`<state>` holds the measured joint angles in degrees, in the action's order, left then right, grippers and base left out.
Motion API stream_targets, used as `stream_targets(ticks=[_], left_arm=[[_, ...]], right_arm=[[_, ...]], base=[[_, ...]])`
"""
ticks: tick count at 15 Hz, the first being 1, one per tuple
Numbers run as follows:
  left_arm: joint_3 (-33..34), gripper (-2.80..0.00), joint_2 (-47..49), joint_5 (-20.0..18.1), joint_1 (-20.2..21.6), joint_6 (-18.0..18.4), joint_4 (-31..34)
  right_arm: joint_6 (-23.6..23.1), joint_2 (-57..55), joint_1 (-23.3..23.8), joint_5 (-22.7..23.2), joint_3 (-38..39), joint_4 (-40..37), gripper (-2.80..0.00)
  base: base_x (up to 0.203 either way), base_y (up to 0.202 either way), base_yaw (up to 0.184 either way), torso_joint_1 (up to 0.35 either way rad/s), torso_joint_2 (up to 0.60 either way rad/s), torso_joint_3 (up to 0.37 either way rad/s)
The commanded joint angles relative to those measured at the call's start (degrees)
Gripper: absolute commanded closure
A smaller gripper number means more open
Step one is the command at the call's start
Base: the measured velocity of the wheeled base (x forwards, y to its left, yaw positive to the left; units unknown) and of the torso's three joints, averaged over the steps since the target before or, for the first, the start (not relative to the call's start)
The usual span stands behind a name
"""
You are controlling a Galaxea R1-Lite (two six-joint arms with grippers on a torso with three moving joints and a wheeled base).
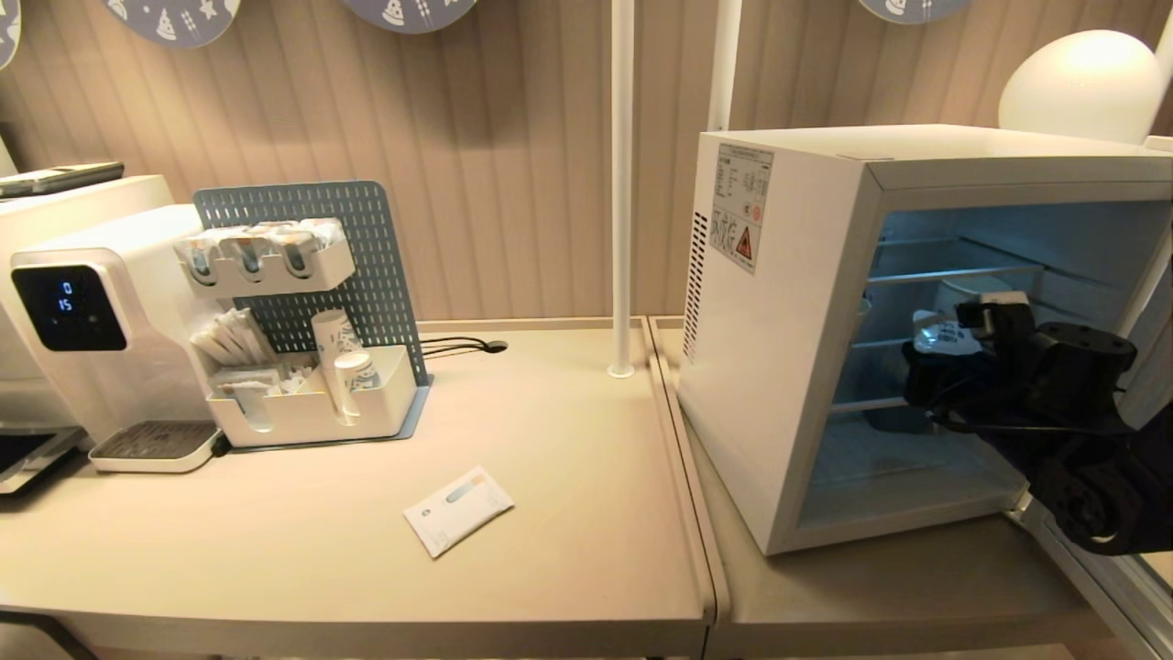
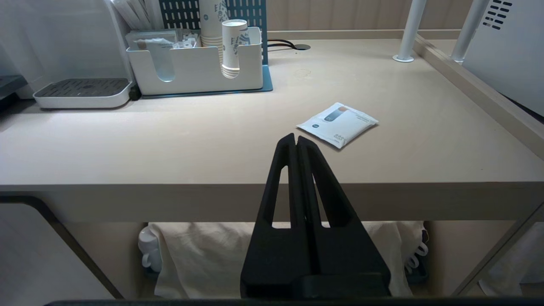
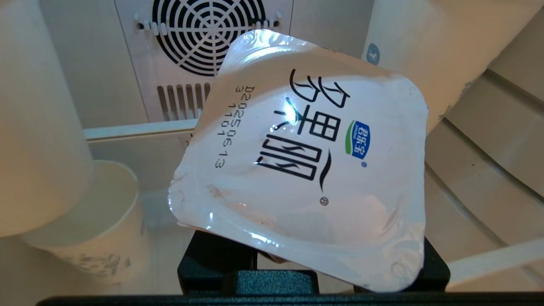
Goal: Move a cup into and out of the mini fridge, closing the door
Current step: Take the yoghurt out of the freezer
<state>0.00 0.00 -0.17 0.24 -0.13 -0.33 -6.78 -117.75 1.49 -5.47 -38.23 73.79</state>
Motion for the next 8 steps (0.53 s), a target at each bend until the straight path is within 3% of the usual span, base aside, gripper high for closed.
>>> stream_targets(ticks=[1,8], left_arm=[[0.09,0.00,0.00,-0.01,0.02,-0.04,-0.02],[0.09,0.00,0.00,-0.01,0.02,-0.04,-0.02]], right_arm=[[-0.08,-0.40,0.01,-0.06,-0.34,-0.02,0.00],[-0.25,6.03,0.01,-0.06,-0.27,-3.74,0.00]], base=[[0.000,0.000,0.000,0.000,0.00,0.000],[0.000,0.000,0.000,0.000,0.00,0.000]])
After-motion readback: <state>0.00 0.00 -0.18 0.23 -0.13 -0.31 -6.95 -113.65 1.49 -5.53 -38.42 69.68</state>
